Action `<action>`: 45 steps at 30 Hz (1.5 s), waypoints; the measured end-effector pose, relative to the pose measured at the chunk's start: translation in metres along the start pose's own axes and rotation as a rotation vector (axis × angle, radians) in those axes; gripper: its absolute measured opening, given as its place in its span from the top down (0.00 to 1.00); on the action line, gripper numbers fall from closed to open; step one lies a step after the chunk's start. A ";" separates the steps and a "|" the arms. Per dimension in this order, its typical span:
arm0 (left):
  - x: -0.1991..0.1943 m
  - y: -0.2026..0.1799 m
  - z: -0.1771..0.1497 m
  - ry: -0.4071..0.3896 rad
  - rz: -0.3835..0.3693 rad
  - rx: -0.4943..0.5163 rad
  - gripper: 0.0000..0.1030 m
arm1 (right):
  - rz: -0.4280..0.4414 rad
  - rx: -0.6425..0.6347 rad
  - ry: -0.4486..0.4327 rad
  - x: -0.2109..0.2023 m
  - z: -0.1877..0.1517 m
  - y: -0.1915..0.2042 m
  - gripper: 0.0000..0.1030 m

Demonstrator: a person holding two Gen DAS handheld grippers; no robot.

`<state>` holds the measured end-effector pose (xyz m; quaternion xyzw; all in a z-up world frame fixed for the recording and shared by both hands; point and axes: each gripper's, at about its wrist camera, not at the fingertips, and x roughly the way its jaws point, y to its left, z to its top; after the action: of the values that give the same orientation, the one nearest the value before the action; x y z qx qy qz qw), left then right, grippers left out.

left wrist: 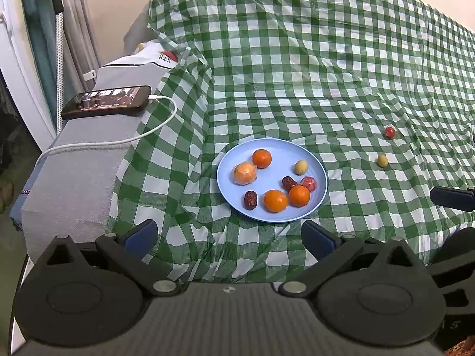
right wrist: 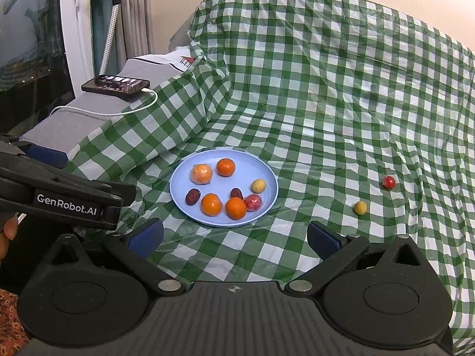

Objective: Organize fruits

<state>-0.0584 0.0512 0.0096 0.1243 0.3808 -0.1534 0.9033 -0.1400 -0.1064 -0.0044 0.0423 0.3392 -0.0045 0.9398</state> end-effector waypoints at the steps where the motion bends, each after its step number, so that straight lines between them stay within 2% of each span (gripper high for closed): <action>1: 0.001 0.000 0.000 0.002 0.000 0.000 0.00 | 0.001 0.000 0.002 0.001 0.000 0.000 0.01; 36: 0.022 -0.005 0.002 0.064 0.016 0.008 0.00 | 0.012 0.051 0.050 0.022 -0.004 -0.016 0.01; 42: 0.030 -0.018 0.010 0.077 0.014 0.036 0.00 | -0.027 0.113 0.031 0.024 -0.004 -0.040 0.01; 45: 0.037 -0.034 0.017 0.078 0.001 0.066 0.00 | -0.093 0.171 0.006 0.021 -0.007 -0.069 0.01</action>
<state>-0.0352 0.0074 -0.0090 0.1601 0.4106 -0.1603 0.8832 -0.1310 -0.1743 -0.0281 0.1067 0.3421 -0.0771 0.9304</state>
